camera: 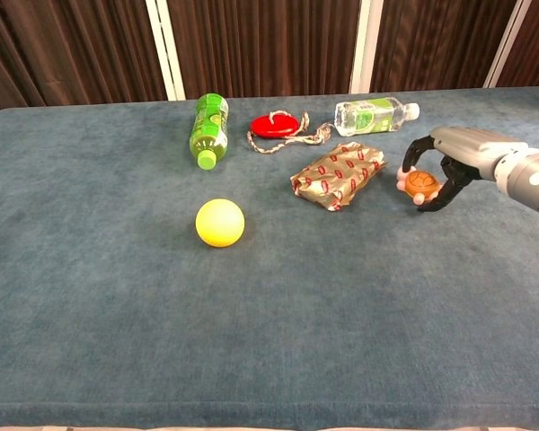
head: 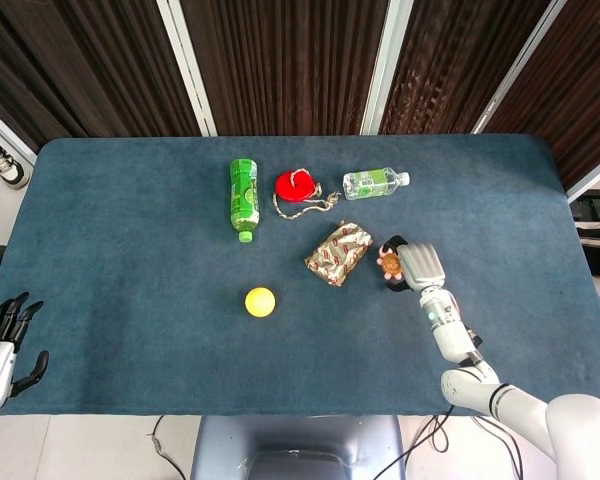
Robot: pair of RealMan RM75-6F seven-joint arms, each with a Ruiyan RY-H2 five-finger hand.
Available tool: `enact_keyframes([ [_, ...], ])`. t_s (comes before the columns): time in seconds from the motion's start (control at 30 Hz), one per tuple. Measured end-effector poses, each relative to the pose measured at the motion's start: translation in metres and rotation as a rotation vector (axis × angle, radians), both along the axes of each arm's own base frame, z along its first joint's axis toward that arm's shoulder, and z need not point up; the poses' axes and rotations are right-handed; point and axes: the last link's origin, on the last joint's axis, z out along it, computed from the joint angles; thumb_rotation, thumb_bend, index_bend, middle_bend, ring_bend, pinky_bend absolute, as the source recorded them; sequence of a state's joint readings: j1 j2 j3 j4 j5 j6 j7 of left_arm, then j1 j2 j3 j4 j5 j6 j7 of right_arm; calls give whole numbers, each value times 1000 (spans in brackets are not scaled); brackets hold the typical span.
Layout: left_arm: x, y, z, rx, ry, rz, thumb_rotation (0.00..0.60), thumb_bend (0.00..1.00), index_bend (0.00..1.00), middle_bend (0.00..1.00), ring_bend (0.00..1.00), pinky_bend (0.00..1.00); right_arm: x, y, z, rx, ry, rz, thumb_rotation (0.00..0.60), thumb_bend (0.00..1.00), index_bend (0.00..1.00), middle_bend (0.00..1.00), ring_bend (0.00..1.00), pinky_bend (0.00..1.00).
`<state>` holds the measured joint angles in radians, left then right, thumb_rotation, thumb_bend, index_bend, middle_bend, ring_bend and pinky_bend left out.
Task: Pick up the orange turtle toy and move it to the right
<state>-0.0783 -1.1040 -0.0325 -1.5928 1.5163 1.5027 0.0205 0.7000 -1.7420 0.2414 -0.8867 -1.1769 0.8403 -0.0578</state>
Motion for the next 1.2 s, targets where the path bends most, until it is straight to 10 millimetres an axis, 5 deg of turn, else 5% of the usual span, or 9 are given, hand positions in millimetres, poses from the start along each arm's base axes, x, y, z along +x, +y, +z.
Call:
enact_keyframes([
  [0.37, -1, 0, 2, 10, -8, 4, 600, 434, 127, 0, 0, 183, -2, 3, -4, -37, 24, 57, 600, 377, 931, 746, 957, 1000],
  [0.47, -1, 0, 2, 10, -8, 5, 600, 434, 127, 0, 0, 182, -5, 4, -3, -48, 47, 67, 600, 379, 977, 797, 987, 1000],
  [0.73, 0, 0, 2, 11, -5, 4, 600, 434, 127, 0, 0, 183, -4, 8, 6, -105, 60, 127, 600, 566, 1000, 875, 1000, 1000],
  [1.2, 0, -1, 1, 7, -3, 0, 600, 434, 127, 0, 0, 183, -18, 39, 19, -82, 1, 130, 600, 584, 1000, 875, 1000, 1000],
])
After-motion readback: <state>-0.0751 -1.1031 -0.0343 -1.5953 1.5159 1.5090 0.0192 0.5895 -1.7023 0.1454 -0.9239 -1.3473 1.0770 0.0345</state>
